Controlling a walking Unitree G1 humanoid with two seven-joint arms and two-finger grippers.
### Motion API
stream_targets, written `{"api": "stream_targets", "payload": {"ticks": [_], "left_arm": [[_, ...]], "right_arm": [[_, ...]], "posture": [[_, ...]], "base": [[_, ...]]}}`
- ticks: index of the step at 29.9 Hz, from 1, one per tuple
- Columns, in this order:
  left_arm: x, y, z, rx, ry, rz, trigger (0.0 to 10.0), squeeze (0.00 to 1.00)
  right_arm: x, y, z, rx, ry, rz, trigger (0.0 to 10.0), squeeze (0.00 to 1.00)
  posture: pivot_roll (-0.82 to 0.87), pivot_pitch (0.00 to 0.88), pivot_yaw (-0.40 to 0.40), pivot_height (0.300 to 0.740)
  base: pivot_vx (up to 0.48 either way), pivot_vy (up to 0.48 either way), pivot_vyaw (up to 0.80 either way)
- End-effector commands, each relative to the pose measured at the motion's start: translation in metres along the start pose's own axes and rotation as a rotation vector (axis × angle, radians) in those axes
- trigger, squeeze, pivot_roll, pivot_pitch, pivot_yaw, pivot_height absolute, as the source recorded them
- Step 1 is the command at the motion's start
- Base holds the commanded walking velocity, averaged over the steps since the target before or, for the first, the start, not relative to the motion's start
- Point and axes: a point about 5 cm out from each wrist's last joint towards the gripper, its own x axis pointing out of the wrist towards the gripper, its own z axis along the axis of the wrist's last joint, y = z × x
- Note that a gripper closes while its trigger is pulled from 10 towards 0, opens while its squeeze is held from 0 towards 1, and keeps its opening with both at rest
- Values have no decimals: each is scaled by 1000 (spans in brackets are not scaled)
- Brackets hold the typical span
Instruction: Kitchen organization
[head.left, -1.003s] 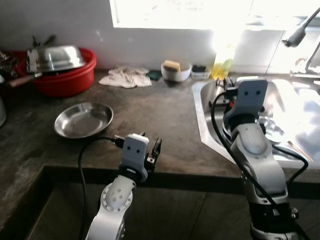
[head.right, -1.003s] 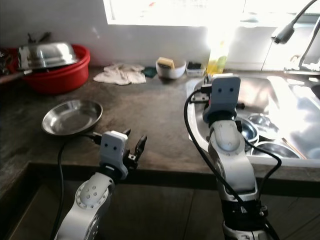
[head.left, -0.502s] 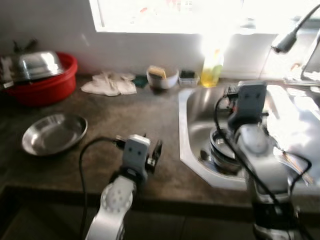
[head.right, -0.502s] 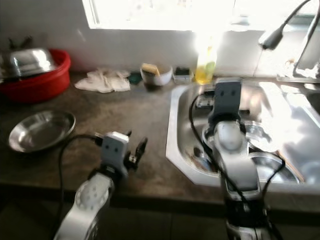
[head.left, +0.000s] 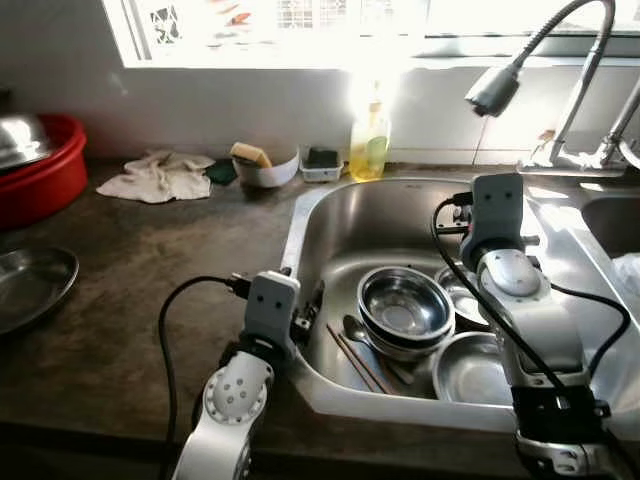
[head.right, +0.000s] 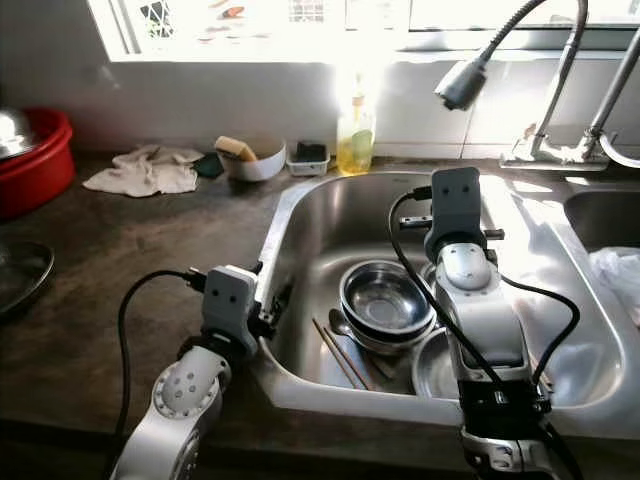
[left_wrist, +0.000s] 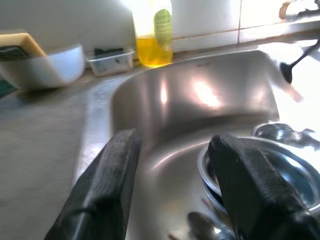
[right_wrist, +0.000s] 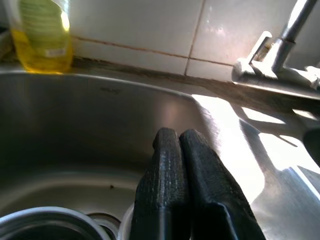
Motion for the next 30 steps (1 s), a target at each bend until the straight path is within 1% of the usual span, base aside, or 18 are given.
{"api": "stream_targets", "payload": {"ticks": [1, 6, 10, 13, 18, 19, 20, 21, 30], "left_arm": [[0, -3, 1, 1, -3, -14, 10000, 0], [-1, -3, 1, -3, 0, -12, 10000, 0], [-2, -3, 0, -2, 1, -11, 10000, 0], [-3, -3, 0, -3, 3, -11, 10000, 0], [-4, -3, 0, -4, 6, -10, 10000, 0], [-4, -3, 0, -4, 6, -10, 10000, 0], [-4, -3, 0, -4, 7, -10, 10000, 0], [-4, -3, -1, -5, 8, -10, 10000, 0], [-4, -3, -1, -6, 12, -11, 10000, 0]], "right_arm": [[4, 1, -1, -12, 40, 7, 10000, 0], [13, -4, -17, -39, 166, 30, 10000, 0], [17, -5, -22, -41, 196, 44, 10000, 0], [23, -6, -28, -50, 239, 51, 10000, 0], [28, -6, -33, -53, 263, 61, 10000, 0], [28, -6, -33, -52, 264, 61, 10000, 333], [28, -5, -34, -52, 265, 62, 10000, 333], [28, -6, -34, -50, 268, 61, 10000, 1000], [30, -9, -33, -44, 261, 46, 10000, 1000]], "posture": [[34, 42, -6, 740], [38, 44, -10, 740], [41, 45, -11, 740], [43, 45, -14, 740], [48, 54, -16, 740], [47, 55, -14, 740], [47, 55, -14, 740], [47, 55, -14, 740], [44, 62, -9, 740]], "base": [[0, 0, 0], [0, 0, 0], [0, 0, 0], [0, 0, 0], [0, 0, 0], [0, 0, 0], [0, 0, 0], [0, 0, 0], [0, 0, 0]]}}
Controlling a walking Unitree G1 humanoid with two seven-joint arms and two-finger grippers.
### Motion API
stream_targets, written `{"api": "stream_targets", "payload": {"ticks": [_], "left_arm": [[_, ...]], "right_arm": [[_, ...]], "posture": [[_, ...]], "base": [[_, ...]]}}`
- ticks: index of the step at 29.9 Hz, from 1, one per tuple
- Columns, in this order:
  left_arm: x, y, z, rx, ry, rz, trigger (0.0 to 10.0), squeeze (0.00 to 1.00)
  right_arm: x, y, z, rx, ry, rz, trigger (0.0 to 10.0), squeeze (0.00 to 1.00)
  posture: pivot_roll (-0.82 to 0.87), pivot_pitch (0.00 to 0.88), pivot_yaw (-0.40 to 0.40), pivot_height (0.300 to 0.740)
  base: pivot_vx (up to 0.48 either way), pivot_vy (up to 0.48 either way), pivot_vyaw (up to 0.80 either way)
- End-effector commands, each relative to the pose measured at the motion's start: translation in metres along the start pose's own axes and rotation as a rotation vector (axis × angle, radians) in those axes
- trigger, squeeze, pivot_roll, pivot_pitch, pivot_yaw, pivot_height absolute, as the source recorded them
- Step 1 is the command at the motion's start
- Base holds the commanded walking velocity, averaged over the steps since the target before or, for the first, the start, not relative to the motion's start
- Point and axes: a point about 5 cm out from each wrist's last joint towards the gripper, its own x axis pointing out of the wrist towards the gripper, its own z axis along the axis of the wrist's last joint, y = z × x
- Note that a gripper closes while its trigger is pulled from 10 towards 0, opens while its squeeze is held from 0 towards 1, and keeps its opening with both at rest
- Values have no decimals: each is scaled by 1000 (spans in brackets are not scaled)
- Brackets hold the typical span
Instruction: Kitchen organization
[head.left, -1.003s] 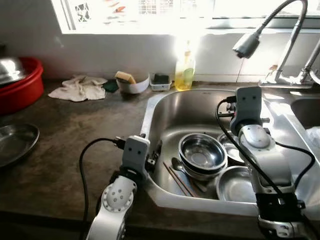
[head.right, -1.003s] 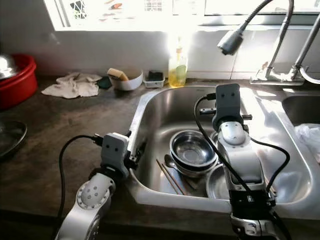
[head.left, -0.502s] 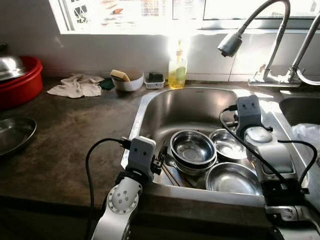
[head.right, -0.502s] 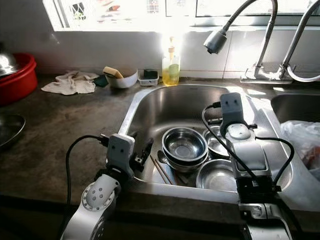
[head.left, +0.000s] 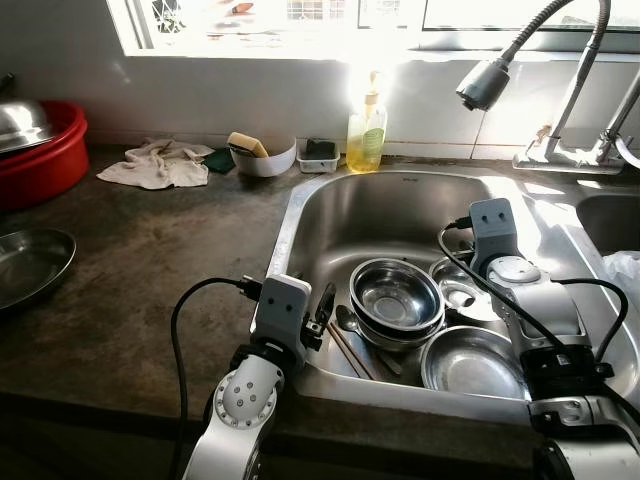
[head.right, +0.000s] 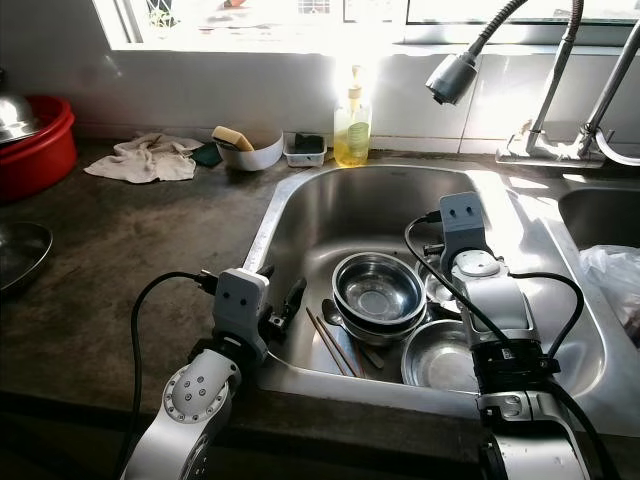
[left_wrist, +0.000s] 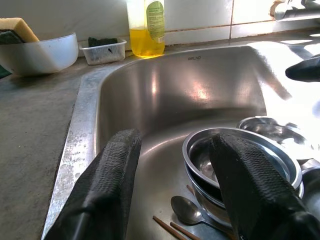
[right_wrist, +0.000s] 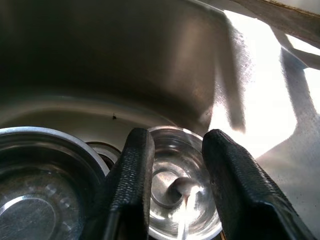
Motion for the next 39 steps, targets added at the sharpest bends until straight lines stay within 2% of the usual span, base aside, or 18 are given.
{"api": "stream_targets", "payload": {"ticks": [1, 2, 3, 6, 8, 12, 13, 15, 18, 21, 22, 26, 29, 39], "left_arm": [[-2, 1, 2, -2, -3, 5, 10000, 0], [-2, 1, 2, -3, -4, 5, 10000, 0], [-2, 1, 2, -4, -4, 4, 10000, 0], [-2, 1, 2, -4, -6, 5, 10000, 0], [-2, 1, 2, -4, -6, 5, 10000, 0], [-1, 3, 3, -3, -9, 7, 10000, 0], [-1, 3, 3, -3, -9, 7, 10000, 0], [-1, 4, 4, -2, -12, 5, 10000, 0], [0, 4, 5, -2, -16, 2, 10000, 0], [0, 5, 5, -2, -17, 3, 10000, 0], [0, 6, 6, -6, -19, 4, 10000, 0], [0, 6, 6, -10, -23, 1, 10000, 0], [-2, 5, 10, -22, -39, -2, 10000, 0], [-1, 1, 11, -28, -44, -12, 10000, 0]], "right_arm": [[0, -4, 6, 3, -26, -16, 10000, 1000], [-1, -3, 7, 3, -35, -16, 10000, 1000], [-4, -2, 11, 34, -74, -19, 10000, 0], [-16, -2, 26, 99, -218, -43, 10000, 0], [-22, -2, 31, 121, -277, -49, 10000, 0], [-52, 8, 46, 181, -485, -9, 10000, 0], [-52, 8, 46, 181, -485, -9, 10000, 0], [-70, 16, 47, 203, -574, 16, 10000, 0], [-85, 24, 41, 240, -607, 60, 10000, 0], [-93, 28, 37, 242, -629, 81, 10000, 0], [-101, 32, 30, 237, -640, 108, 10000, 0], [-109, 36, 19, 217, -638, 139, 10000, 0], [-120, 40, 2, 179, -597, 180, 10000, 0], [-120, 40, 15, 182, -658, 152, 10000, 0]], "posture": [[42, 60, -9, 740], [42, 60, -9, 740], [45, 62, -11, 740], [43, 62, -8, 740], [44, 59, -8, 740], [35, 55, 4, 740], [35, 55, 4, 740], [32, 52, 7, 740], [31, 53, 11, 740], [28, 50, 14, 740], [25, 48, 16, 740], [26, 48, 16, 740], [25, 48, 17, 740], [35, 42, 18, 740]], "base": [[0, 0, 0], [0, 0, 0], [0, 0, 0], [0, 0, 0], [0, 0, 0], [0, 0, 0], [0, 0, 0], [0, 0, 0], [0, 0, 0], [0, 0, 0], [0, 0, 0], [0, 194, 0], [-84, 399, 0], [0, 440, -68]]}}
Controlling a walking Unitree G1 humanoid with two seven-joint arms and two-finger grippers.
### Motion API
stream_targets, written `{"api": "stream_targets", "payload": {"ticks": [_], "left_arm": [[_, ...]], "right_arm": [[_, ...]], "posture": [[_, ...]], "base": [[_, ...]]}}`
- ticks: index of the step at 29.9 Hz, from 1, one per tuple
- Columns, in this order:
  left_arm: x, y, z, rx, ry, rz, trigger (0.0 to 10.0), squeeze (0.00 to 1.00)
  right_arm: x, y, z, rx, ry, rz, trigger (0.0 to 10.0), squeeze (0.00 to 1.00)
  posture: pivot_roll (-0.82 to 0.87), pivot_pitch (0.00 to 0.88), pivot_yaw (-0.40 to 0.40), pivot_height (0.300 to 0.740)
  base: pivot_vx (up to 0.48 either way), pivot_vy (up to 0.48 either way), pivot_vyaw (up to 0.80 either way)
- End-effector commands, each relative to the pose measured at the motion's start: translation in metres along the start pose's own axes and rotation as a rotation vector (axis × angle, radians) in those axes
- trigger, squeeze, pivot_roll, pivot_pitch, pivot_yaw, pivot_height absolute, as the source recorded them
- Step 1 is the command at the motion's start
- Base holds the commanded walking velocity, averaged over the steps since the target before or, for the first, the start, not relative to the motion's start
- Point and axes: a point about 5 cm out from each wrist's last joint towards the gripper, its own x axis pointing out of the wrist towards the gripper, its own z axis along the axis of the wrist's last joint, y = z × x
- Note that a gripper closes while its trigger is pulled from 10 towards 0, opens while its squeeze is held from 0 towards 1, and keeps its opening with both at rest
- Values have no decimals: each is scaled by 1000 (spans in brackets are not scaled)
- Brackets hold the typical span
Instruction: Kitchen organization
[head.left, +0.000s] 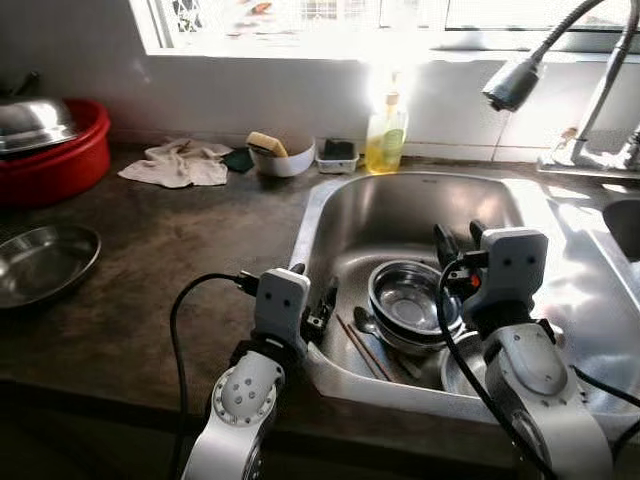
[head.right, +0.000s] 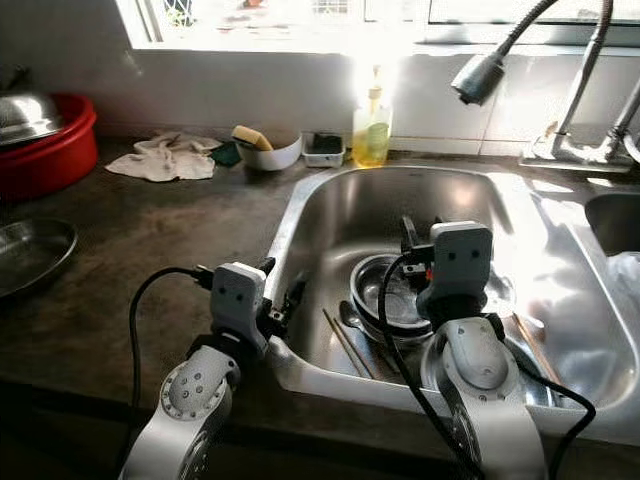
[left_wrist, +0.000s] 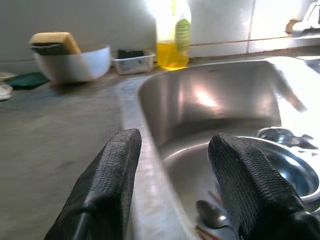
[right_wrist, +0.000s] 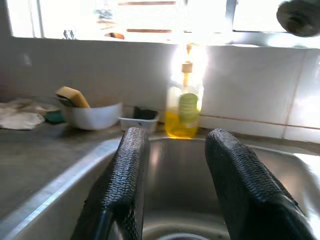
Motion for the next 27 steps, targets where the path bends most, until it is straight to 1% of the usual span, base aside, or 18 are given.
{"api": "stream_targets", "payload": {"ticks": [1, 2, 7, 14, 21, 27], "left_arm": [[0, -2, 2, -10, -7, -12, 10000, 0], [0, -1, 3, -11, -9, -11, 10000, 0], [0, 0, 2, -4, -8, -6, 10000, 0], [0, -2, 2, -9, -8, -10, 10000, 0], [1, -2, 3, -7, -15, -15, 10000, 0], [1, -2, 4, -6, -17, -15, 10000, 0]], "right_arm": [[0, -3, 5, -8, -34, -14, 10000, 0], [0, -3, 6, -8, -37, -13, 10000, 0], [5, -5, 8, -19, -46, -15, 10000, 0], [11, -4, 9, -9, -55, -19, 10000, 0], [15, -4, 11, -3, -65, -20, 10000, 0], [18, -2, 11, -4, -66, -16, 10000, 0]], "posture": [[35, 42, 18, 740], [35, 42, 18, 740], [37, 39, 12, 740], [37, 32, 12, 740], [38, 24, 13, 740], [38, 21, 10, 740]], "base": [[-255, 311, 0], [-255, 311, 0], [0, 0, 0], [0, 0, 800], [0, 443, 800], [0, 0, 800]]}}
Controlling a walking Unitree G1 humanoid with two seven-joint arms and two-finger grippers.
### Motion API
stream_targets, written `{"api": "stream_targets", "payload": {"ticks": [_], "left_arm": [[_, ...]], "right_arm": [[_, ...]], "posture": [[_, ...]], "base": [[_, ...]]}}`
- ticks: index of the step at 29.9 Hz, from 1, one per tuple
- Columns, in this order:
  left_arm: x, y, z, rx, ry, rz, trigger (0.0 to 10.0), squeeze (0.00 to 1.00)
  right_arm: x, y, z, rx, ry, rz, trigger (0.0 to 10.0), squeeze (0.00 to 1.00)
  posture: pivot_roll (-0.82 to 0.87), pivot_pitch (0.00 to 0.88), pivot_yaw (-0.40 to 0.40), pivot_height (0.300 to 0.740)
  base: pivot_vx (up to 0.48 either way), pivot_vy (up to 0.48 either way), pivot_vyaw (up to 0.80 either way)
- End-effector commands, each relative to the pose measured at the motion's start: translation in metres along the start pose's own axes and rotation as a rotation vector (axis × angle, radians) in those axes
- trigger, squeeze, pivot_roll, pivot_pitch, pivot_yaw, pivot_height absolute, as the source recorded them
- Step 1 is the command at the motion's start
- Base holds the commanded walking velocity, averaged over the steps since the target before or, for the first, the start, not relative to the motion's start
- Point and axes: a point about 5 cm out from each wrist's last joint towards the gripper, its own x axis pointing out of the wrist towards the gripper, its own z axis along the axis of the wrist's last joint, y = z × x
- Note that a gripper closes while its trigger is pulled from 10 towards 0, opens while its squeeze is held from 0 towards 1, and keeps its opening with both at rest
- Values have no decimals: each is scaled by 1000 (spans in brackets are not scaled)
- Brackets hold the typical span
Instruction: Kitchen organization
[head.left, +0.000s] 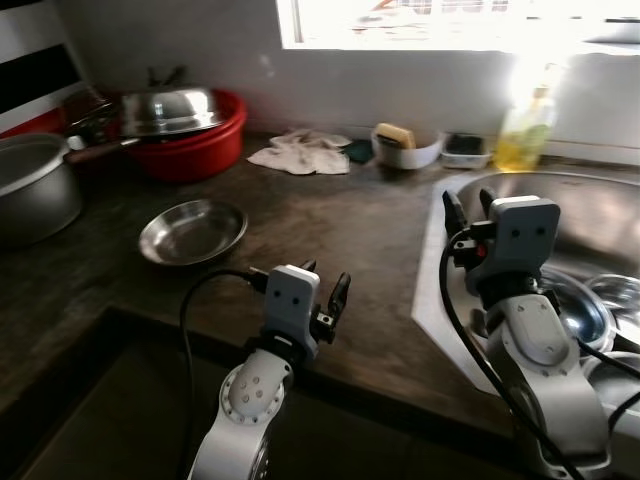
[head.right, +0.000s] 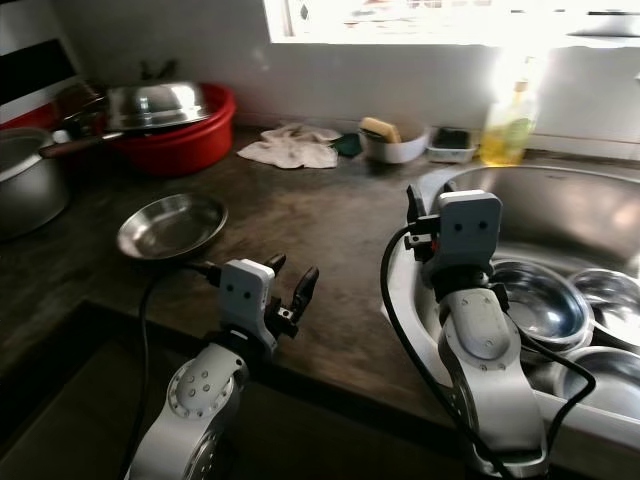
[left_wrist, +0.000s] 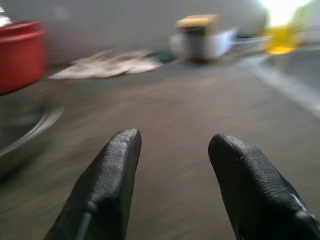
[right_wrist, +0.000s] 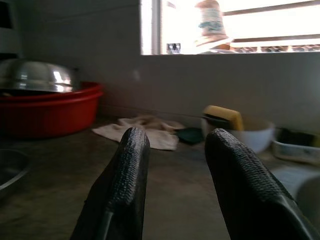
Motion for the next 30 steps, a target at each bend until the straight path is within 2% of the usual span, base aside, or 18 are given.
{"api": "stream_targets", "payload": {"ticks": [1, 5, 9, 18, 22, 25, 30], "left_arm": [[0, -5, 3, -9, -15, -14, 10000, 0], [1, -5, 3, -8, -10, -9, 10000, 0], [0, -6, 3, -10, -10, -13, 10000, 0], [0, -7, 1, -14, -2, -1, 10000, 0], [0, -7, 1, -12, 0, 5, 10000, 0], [-1, -7, 0, -12, 5, 8, 10000, 0], [-1, -7, 0, -10, 9, 12, 10000, 0]], "right_arm": [[2, -5, 5, -4, -23, -15, 10000, 0], [5, -4, 3, 23, -6, -14, 10000, 0], [9, -5, 0, 40, 17, -23, 10000, 0], [23, -12, -4, 67, 48, -55, 10000, 0], [34, -12, -5, 42, 53, -32, 10000, 0], [38, -10, -5, 19, 51, -9, 10000, 0], [48, -4, -5, 32, 55, 6, 10000, 0]], "posture": [[38, 21, 10, 740], [40, 20, 10, 740], [39, 27, 11, 740], [39, 40, 0, 740], [44, 43, -7, 740], [46, 43, -9, 740], [50, 45, -14, 740]], "base": [[0, 0, 800], [0, 0, 200], [0, 480, 0], [0, 0, 0], [0, 0, 0], [0, 0, 800], [0, 471, 800]]}}
